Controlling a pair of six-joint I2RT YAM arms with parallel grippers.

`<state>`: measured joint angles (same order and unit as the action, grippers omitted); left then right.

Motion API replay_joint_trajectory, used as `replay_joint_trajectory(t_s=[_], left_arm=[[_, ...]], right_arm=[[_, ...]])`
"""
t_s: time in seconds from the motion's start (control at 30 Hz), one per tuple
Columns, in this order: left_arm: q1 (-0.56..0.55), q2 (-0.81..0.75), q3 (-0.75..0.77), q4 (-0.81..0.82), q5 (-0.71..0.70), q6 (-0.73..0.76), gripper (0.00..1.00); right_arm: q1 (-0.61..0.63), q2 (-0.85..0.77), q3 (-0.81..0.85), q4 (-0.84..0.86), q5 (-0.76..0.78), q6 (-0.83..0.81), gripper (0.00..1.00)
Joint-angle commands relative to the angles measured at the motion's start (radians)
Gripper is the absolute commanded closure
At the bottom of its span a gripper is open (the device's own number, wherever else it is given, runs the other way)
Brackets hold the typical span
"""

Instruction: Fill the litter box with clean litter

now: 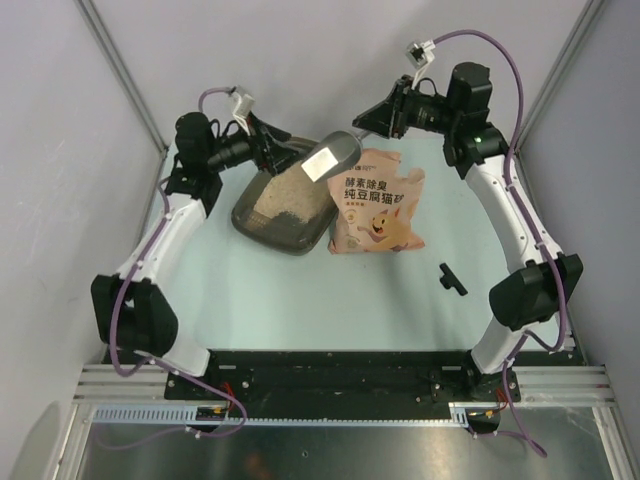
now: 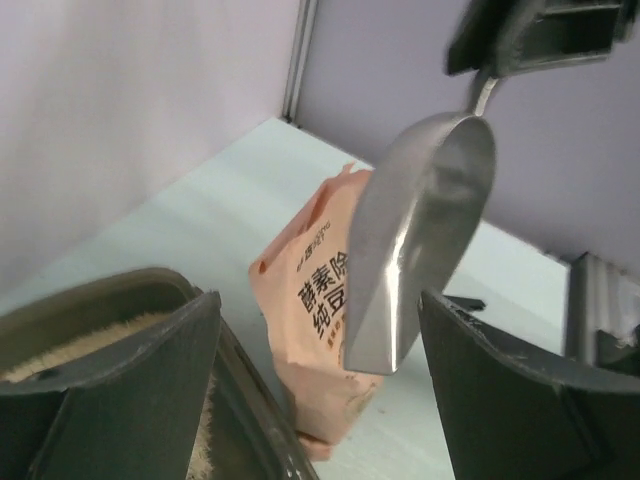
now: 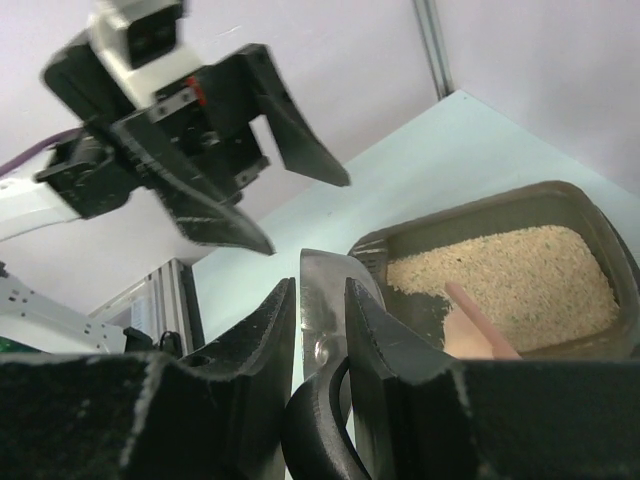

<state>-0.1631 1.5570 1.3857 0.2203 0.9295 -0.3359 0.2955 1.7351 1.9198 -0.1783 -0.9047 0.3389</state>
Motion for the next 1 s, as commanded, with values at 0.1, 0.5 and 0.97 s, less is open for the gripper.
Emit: replay_joint_trajectory(t_s=[0.1, 0.5, 0.97], left_arm=[[-0.244, -0.189, -0.069, -0.157, -0.316, 0.616, 0.15], [-0.378, -0.123, -0.027, -0.084, -0.615, 0.762, 0.35], [-0.386, -0.077, -0.014, -0.134, -0.46, 0.709, 1.0]], right_arm=[[-0.004, -0.111, -0.059, 0.008, 0.021, -0.024, 1.0], [-0.006, -0.155, -0.102, 0.005, 0.01, -0.035, 1.0], [-0.08, -0.161, -0.149, 0.009, -0.005, 0.015, 0.82]])
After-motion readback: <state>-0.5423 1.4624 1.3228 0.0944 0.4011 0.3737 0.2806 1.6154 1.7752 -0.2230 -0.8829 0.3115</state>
